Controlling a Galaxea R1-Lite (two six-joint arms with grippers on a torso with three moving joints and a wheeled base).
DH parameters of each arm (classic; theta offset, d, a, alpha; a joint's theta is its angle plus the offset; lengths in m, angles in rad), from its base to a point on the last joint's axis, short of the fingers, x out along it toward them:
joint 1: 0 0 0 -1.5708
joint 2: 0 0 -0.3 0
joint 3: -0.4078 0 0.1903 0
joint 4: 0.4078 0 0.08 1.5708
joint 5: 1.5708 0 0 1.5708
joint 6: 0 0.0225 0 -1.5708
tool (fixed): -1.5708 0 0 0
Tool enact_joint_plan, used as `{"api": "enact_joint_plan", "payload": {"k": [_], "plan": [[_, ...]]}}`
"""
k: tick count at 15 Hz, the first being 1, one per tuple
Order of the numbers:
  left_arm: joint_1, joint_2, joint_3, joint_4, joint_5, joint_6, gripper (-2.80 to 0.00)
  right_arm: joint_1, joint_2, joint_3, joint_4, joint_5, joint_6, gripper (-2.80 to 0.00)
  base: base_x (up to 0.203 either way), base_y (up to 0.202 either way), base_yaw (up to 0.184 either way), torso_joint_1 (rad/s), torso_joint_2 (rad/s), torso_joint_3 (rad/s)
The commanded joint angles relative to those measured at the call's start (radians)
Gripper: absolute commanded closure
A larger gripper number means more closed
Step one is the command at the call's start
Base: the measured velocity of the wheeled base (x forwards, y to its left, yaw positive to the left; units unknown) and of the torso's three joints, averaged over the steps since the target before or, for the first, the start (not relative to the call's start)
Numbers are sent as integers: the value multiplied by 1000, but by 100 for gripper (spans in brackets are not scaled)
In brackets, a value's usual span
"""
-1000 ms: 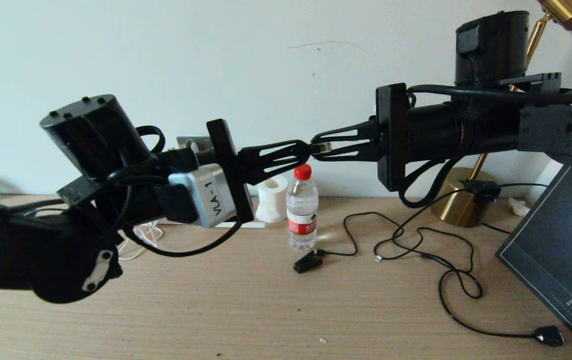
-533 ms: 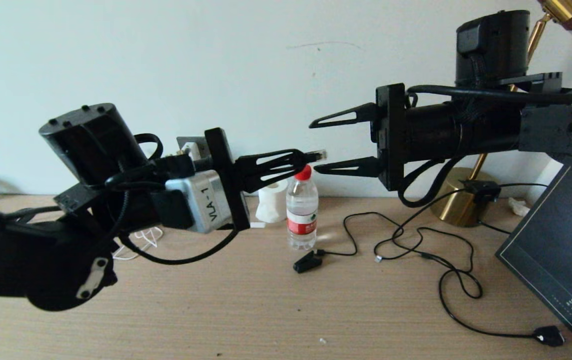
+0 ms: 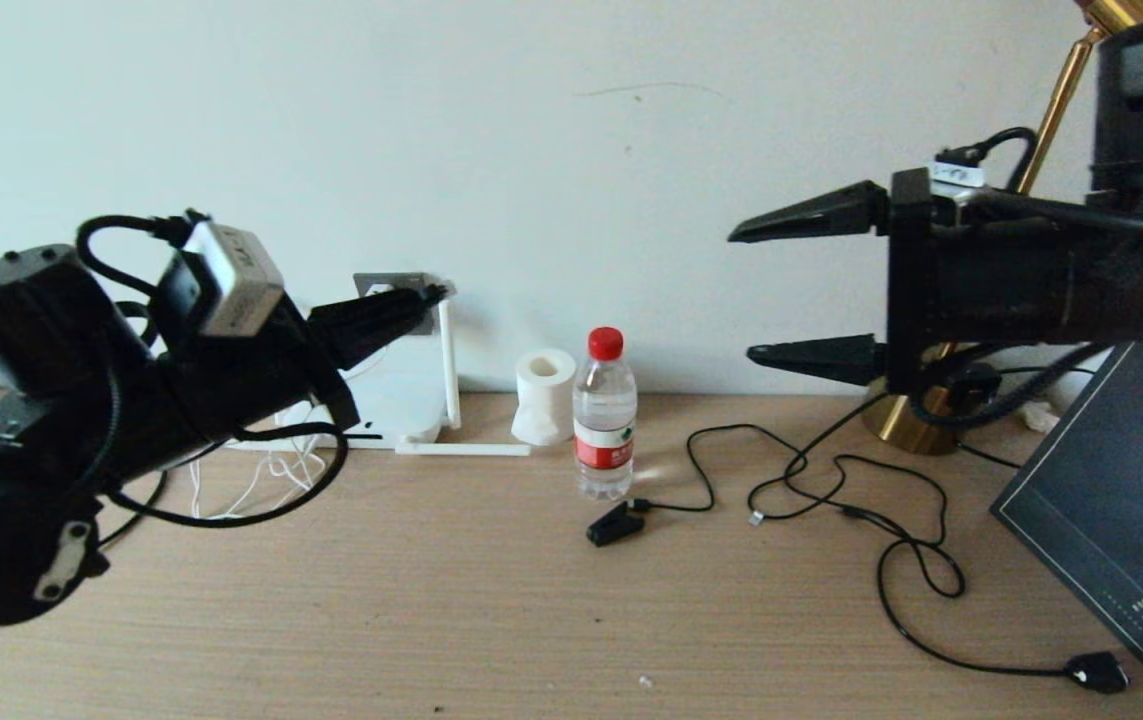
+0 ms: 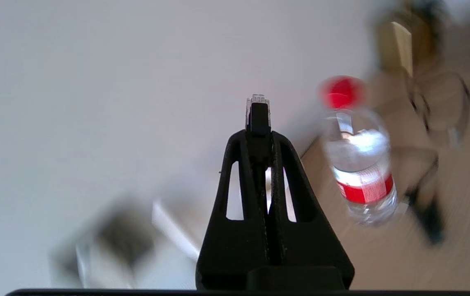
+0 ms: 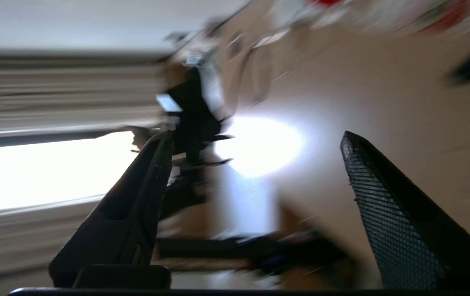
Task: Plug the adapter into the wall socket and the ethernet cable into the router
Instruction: Align cable and router interface
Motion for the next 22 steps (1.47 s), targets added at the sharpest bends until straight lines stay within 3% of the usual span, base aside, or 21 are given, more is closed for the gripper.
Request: {"api": "enact_joint_plan", "payload": {"k": [1,2,3,5,8,10,12,14,15,17,19,22], "plan": [[39,-45,2,-1,121,-390,0,-5,-213,167,24,-234,-349,-280,0,0,0,0,0,0],[51,-47,-2,2,182,-484,0,-5,-276,235,30,-386,-470,-280,0,0,0,0,0,0],[61,-46,6,3,220,-534,0,-4,-347,282,34,-512,-536,0,0,0,0,0,0,0],[61,-68,49,-1,238,-590,0,-4,-502,364,52,-670,-631,0,0,0,0,0,0,0],[60,-150,147,-1,240,-700,0,-14,-764,535,173,-937,-848,0,0,0,0,0,0,0],[61,-178,213,3,245,-726,0,-119,-874,670,213,-1026,-942,0,0,0,0,0,0,0],[61,-175,258,6,326,-726,0,-314,-961,770,233,-1047,-998,0,0,0,0,0,0,0],[61,-154,284,8,473,-725,0,-370,-1097,833,236,-999,-1023,0,0,0,0,0,0,0],[61,-137,297,10,531,-725,0,-376,-1162,857,231,-928,-1034,0,0,0,0,0,0,0],[52,-128,328,13,586,-719,0,-385,-1273,952,220,-808,-1111,0,0,0,0,0,0,0],[15,-121,325,12,675,-710,0,-402,-1320,1106,214,-757,-1208,0,0,0,0,0,0,0],[-84,-110,310,2,809,-713,0,-428,-1437,1206,215,-559,-1255,0,0,0,0,0,0,0]]}}
